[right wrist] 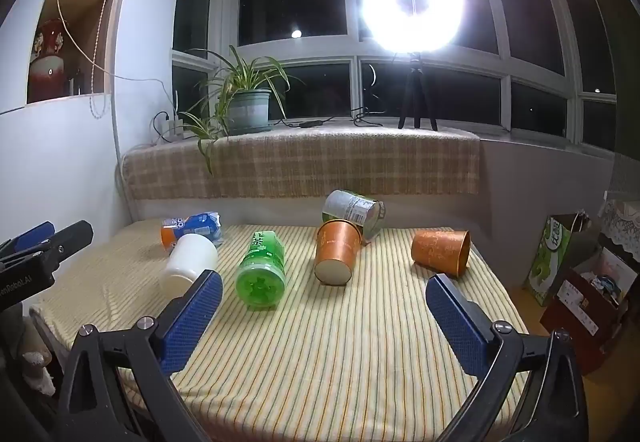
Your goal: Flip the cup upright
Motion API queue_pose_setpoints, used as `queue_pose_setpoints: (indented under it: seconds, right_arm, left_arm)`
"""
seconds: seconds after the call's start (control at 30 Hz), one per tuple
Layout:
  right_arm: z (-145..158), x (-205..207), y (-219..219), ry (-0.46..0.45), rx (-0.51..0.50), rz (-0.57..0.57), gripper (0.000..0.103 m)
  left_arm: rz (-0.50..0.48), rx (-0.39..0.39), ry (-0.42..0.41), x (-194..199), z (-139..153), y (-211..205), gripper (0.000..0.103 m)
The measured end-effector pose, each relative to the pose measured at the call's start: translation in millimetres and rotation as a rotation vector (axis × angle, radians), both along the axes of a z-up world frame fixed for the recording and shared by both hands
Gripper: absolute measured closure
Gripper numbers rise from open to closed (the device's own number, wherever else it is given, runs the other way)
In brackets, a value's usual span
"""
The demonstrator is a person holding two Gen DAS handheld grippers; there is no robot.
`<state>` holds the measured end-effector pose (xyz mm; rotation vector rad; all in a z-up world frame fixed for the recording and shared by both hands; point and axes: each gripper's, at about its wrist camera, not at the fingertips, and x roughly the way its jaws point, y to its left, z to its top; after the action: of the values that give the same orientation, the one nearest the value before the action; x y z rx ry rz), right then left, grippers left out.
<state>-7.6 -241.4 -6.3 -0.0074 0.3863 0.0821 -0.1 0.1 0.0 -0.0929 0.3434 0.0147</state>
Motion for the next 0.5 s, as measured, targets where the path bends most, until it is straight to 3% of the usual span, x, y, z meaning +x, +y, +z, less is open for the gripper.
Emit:
queue_pose_setpoints:
  seconds: [0.5]
  right_arm:
    - [1.1, -1.2, -0.4, -0.009, 0.012, 0.001, 0.0]
  left_arm:
    - [0.004, 0.003, -0.005, -1.5, 2.1, 7.5, 0.0]
